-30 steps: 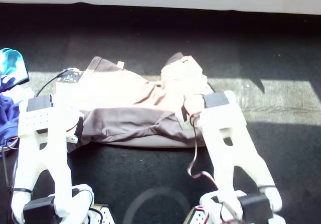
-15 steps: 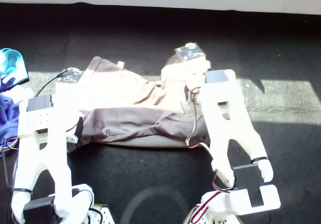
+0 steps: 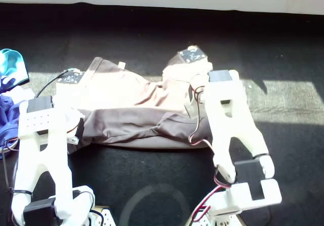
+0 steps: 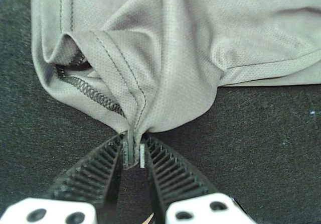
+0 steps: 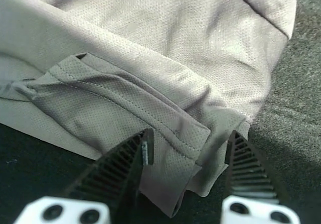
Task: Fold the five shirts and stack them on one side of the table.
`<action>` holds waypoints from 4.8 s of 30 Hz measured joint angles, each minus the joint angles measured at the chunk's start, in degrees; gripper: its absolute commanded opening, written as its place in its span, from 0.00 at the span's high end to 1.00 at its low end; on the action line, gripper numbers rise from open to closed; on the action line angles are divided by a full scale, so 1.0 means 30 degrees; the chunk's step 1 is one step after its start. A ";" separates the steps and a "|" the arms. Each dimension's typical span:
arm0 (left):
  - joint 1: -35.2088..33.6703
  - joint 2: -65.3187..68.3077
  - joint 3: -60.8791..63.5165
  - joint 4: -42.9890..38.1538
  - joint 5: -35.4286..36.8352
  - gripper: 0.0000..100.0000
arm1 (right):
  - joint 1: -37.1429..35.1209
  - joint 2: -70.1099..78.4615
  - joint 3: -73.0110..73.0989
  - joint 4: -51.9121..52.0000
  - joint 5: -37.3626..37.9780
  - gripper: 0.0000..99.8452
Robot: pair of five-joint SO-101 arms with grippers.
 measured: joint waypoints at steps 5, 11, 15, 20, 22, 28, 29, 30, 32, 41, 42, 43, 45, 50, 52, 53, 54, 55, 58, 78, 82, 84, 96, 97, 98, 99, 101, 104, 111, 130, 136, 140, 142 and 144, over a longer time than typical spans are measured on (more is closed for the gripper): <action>0.0000 0.0000 0.0000 0.0000 0.0000 0.99 | 0.0029 0.1524 -0.0322 -0.0088 0.0234 0.81; 0.0000 0.0000 0.0000 0.0000 0.0000 0.99 | 0.0029 0.1582 -0.1641 -0.0088 0.0234 0.99; 0.0000 0.0000 0.0000 0.0000 0.0000 0.99 | 0.0029 0.1582 -0.1788 -0.0088 0.0234 0.98; 0.0000 0.0000 0.0000 0.0000 0.0000 0.99 | 0.0088 0.1582 -0.1788 0.0293 0.0234 0.97; 0.0000 0.0000 0.0000 0.0000 0.0000 0.99 | 0.0088 0.1582 -0.1788 0.0821 0.0234 0.93; 0.0000 0.0000 0.0000 0.0000 0.0000 0.99 | 0.0088 0.1582 -0.1788 0.2608 0.0234 0.93; 0.0000 0.0000 0.0000 0.0000 0.0000 0.99 | 0.0088 0.1582 -0.1788 0.2784 0.0234 0.93; 0.0000 0.0000 0.0000 0.0000 0.0000 0.99 | 0.0088 0.1582 -0.1788 0.2960 0.0234 0.93; 0.0000 0.0000 0.0000 0.0000 0.0000 0.99 | 0.0088 0.1582 -0.1788 0.3194 0.0234 0.94; 0.0000 0.0000 0.0000 0.0000 0.0000 0.99 | 0.0088 -0.1495 -0.1788 0.5070 0.0234 0.99; 0.0000 0.0000 0.0000 0.0000 0.0000 0.99 | 0.0088 -0.1817 -0.1788 0.5363 0.0234 0.99; 0.0000 0.0000 0.0000 0.0000 0.0000 0.99 | 0.0088 -0.2110 -0.1788 0.5626 0.0234 0.99; 0.0000 0.0000 0.0000 0.0000 0.0000 0.99 | 0.0088 -0.2403 -0.1788 0.5861 0.0234 0.99; 0.0000 0.0000 0.0000 0.0000 0.0000 0.99 | 0.0088 -0.2432 -0.1495 0.5275 0.0234 0.94; 0.0000 0.0000 0.0000 0.0000 0.0000 0.99 | 0.0352 -0.2432 -0.1055 0.4425 0.0234 0.88; 0.0000 0.0000 0.0000 0.0000 0.0000 0.99 | 0.0586 -0.2432 -0.0879 0.3897 0.0234 0.86; 0.0000 0.0000 0.0000 0.0000 0.0000 0.99 | 0.0850 -0.2432 -0.0703 0.3429 0.0234 0.86; 0.0000 0.0000 0.0000 0.0000 0.0000 0.99 | 0.1084 -0.2432 -0.0410 0.3018 0.0234 0.86; 0.0000 0.0000 0.0000 0.0000 0.0000 0.99 | 0.1377 -0.2432 0.0527 0.2491 0.0234 0.86; 0.0000 0.0000 0.0000 0.0000 0.0000 0.99 | 0.1084 -0.2432 0.2725 0.0762 0.0234 0.86; 0.0000 0.0000 0.0000 0.0000 0.0000 0.99 | 0.1084 -0.2432 0.3780 0.0029 0.0234 0.86; 0.0000 0.0000 0.0000 0.0000 0.0000 0.99 | 0.1084 -0.2432 0.3956 -0.0205 0.0234 0.89; 0.0000 0.0000 0.0000 0.0000 0.0000 0.99 | -0.0469 -0.3927 0.4161 0.2227 0.1612 0.99; 0.0000 0.0000 0.0000 0.0000 0.0000 0.99 | -0.0733 -0.4571 0.4396 0.2403 0.1670 0.99; 0.0000 0.0000 0.0000 0.0000 0.0000 0.99 | -0.0996 -0.5245 0.4747 0.2667 0.1670 0.99; 0.0000 0.0000 0.0000 0.0000 0.0000 0.99 | -0.1260 -0.5949 0.5158 0.2667 0.1729 0.99; 0.0000 0.0000 0.0000 0.0000 0.0000 0.99 | -0.1758 -0.7209 0.6154 0.2667 0.1758 0.99; 0.0000 0.0000 0.0000 0.0000 0.0000 0.99 | -0.1963 -0.8205 0.7941 0.1846 0.1758 0.99; 0.0000 0.0000 0.0000 0.0000 0.0000 0.99 | -0.1963 -0.7766 1.1722 -0.0410 0.1758 0.86; 0.0000 0.0000 0.0000 0.0000 0.0000 0.99 | -0.2081 -0.7473 1.1897 -0.2872 0.1758 0.84; 0.0000 0.0000 0.0000 0.0000 0.0000 0.99 | -0.2110 -0.4923 1.1780 -0.3048 0.1758 0.93; 0.0000 0.0000 0.0000 0.0000 0.0000 0.99 | -0.2051 -0.4630 1.1223 -0.3077 0.1758 0.99; 0.0000 0.0000 0.0000 0.0000 0.0000 0.99 | -0.2110 -0.5011 1.0930 -0.2374 0.1758 0.99; 0.0000 0.0000 0.0000 0.0000 0.0000 0.99 | -0.2081 -0.5919 1.0462 -0.1436 0.1758 0.99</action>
